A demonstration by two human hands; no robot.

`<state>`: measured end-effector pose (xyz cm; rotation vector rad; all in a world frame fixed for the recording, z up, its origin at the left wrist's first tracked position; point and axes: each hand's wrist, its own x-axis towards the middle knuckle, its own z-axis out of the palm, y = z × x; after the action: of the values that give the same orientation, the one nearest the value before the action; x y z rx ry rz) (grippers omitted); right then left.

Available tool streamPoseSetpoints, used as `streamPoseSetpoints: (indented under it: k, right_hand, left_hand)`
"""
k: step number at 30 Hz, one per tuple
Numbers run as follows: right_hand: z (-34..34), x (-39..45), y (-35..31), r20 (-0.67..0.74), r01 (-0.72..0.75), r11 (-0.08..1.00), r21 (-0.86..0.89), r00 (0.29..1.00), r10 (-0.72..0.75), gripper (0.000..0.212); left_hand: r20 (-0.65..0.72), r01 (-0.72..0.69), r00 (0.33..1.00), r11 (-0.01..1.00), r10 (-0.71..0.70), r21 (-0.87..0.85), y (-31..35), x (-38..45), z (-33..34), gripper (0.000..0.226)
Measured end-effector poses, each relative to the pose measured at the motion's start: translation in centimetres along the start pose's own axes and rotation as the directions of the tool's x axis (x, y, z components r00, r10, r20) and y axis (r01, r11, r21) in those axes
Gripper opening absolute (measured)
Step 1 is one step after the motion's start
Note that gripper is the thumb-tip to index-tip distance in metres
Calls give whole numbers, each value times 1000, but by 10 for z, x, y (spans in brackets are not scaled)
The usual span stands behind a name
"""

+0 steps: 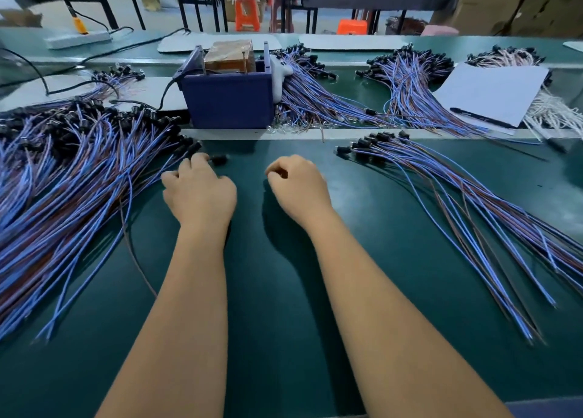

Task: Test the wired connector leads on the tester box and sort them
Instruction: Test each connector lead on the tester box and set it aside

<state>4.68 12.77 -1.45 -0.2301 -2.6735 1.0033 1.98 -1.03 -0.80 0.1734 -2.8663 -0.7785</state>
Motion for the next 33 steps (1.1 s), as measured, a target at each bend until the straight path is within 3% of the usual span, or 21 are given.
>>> streamPoseSetpoints:
  k: [3, 8, 10, 12, 14, 17, 19, 21, 25, 29, 31, 33]
  right_hand:
    - [-2, 0, 5, 11, 6, 999, 42, 1000, -7, 23]
    - [-1, 0, 3, 9, -7, 1000, -3, 1000, 7, 21]
    - [-1, 0, 3, 6, -24, 1000, -2, 1000, 24, 22]
    - [0, -1, 1, 1, -42, 999, 6, 999, 42, 22]
    - [0, -1, -1, -7, -61, 998, 14, 998, 61, 22]
    - [-3, 0, 0, -22, -64, 988, 137, 997, 68, 19]
    - [-9, -3, 1, -11, -68, 919, 388, 997, 78, 19]
    - [-16, -5, 1, 2, -61, 749, 659, 997, 79, 24]
    - [-29, -3, 3, 141, -179, 409, 895, 982, 122, 29]
    - [-30, -2, 4, 160, -213, 354, 911, 972, 173, 17]
    - [-30, -3, 5, 153, -206, 316, 926, 971, 184, 13]
    - [-32, -3, 8, 151, -198, 303, 932, 973, 173, 13]
  left_hand:
    - [-23, -22, 999, 997, 24, 68, 3, 0, 0, 49]
    - [-51, -92, 994, 996, 92, 14, 1, -1, 4, 35]
    - [-125, -128, 986, 986, 114, -104, 1, -2, 7, 28]
    - [-209, -167, 973, 928, 100, -334, 6, -3, 7, 24]
    - [-204, -167, 978, 758, 46, -631, 15, -5, 6, 20]
    - [-25, -39, 998, 263, 57, -964, 31, -14, 1, 34]
    - [108, 120, 974, -49, 199, -991, 42, -22, 2, 39]
    - [207, 273, 912, -147, 355, -951, 48, -27, 3, 38]
    - [303, 378, 741, 0, 599, -926, 49, -31, 0, 36]
    - [479, 380, 565, 303, 672, -874, 50, -36, -1, 40]
    - [607, 321, 470, 517, 641, -793, 51, -38, 2, 49]
    - [688, 268, 407, 641, 602, -719, 50, -38, 3, 53]
